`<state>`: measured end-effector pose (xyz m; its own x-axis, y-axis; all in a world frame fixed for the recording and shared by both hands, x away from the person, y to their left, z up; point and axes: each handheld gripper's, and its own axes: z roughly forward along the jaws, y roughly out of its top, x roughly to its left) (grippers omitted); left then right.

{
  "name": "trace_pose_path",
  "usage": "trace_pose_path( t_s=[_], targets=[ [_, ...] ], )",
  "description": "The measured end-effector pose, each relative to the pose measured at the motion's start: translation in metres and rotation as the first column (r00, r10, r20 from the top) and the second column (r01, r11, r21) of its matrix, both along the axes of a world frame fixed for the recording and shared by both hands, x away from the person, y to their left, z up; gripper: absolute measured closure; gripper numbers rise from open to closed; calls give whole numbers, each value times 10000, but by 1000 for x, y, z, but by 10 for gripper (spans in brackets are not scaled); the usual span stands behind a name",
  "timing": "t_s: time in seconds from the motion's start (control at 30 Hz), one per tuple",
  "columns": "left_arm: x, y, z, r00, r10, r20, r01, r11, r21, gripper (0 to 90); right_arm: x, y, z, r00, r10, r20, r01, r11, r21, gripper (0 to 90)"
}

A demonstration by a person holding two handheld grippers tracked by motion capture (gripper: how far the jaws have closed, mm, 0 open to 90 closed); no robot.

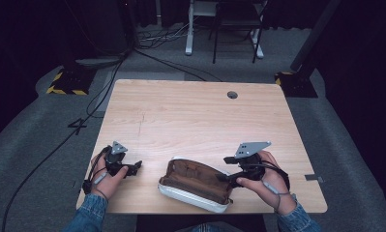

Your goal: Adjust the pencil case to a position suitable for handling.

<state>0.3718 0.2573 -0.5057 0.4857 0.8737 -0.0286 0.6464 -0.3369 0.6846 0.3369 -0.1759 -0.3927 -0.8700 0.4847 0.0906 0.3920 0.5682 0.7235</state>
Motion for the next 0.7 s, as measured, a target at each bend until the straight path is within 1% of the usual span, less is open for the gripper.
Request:
trace_pose_path(
  t_s=[0.1, 0.2, 0.23, 0.3, 0.4, 0.47, 0.57, 0.67, 0.7],
  targets=[
    [1, -1, 0, 10000, -30, -42, 30, 10000, 26, 67, -4, -5, 6, 9996, -167, 209, 168, 9998, -54, 325],
    [3, -2, 0, 10000, -55, -79, 55, 10000, 42, 50, -5, -10, 10, 9986, -426, 310, 430, 9990, -134, 320],
    [3, -2, 0, 10000, -55, -79, 55, 10000, 42, 47, -5, -10, 10, 9986, -426, 310, 430, 9990, -134, 320],
    [3, -2, 0, 10000, -48, -82, 48, 10000, 34, 45, -4, -15, 11, 9971, -693, 313, 699, 9974, -195, 322],
    [3, -2, 0, 10000, -49, -82, 49, 10000, 33, 45, -3, -22, 13, 9945, -1028, 213, 1029, 9947, -58, 327],
    [3, -2, 0, 10000, -46, -81, 46, 10000, 31, 45, -2, -29, 16, 9905, -1358, 201, 1360, 9907, -76, 329],
    [3, -2, 0, 10000, -50, -86, 50, 10000, 28, 45, 0, -40, 17, 9812, -1908, 281, 1915, 9811, -263, 325],
    [3, -3, 0, 9999, -39, -94, 39, 10000, 23, 42, 2, -50, 16, 9737, -2261, 286, 2271, 9730, -404, 323],
    [3, -3, 0, 9999, -37, -94, 37, 10000, 22, 42, 3, -53, 15, 9696, -2427, 296, 2439, 9686, -478, 325]
  ],
)
